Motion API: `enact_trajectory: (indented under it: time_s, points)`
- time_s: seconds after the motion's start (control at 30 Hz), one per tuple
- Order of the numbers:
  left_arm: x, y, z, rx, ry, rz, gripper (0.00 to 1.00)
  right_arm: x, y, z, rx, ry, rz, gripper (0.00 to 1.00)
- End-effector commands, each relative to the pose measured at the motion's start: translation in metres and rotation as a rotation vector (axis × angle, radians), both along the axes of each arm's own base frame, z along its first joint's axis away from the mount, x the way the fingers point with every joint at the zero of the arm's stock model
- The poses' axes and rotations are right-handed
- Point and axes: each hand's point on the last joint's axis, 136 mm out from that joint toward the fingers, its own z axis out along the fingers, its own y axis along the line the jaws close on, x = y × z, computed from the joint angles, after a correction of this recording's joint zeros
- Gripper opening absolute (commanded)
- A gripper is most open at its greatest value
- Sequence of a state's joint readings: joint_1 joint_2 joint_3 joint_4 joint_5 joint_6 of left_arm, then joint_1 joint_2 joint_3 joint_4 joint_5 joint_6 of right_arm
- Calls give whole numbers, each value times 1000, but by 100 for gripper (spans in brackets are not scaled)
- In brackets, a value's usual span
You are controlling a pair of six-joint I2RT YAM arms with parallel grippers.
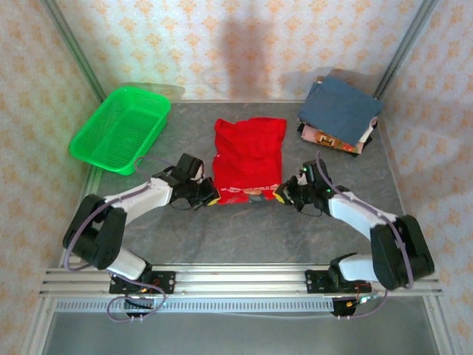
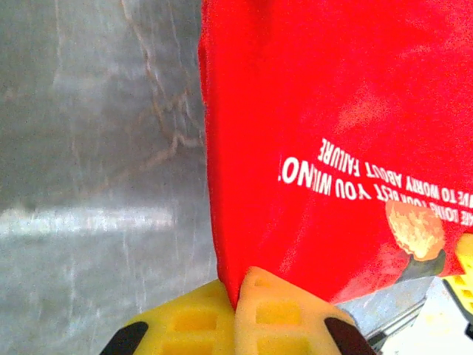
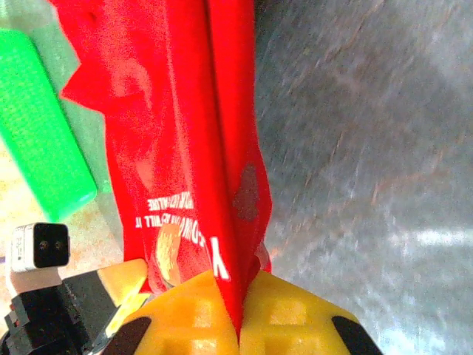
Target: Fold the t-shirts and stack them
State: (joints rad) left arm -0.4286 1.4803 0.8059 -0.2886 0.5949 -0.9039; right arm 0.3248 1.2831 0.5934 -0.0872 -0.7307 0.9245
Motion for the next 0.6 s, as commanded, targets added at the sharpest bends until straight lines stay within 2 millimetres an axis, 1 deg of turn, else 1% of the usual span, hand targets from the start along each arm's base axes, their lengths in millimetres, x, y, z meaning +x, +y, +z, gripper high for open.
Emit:
enact_trajectory:
  time_s: [0.0,0.13,0.27,0.4,0.57]
  points:
    - [-33,12,0,83,4,-19,0,-38,-9,-1,-45,49,-13,0]
    - [-55,8,10,88,-20,-29,0,-72,-3,8,-31,42,-1,0]
    - [-79,-2,20,85,-46,-48,0,-98,-2,18,-23,19,-9,0]
    - [-101,-6,30,77,-68,-47,0,-119,-6,26,-28,9,-4,0]
    - [-124,-3,42,54,-92,-32,0,-137,-6,35,-34,0,17,0]
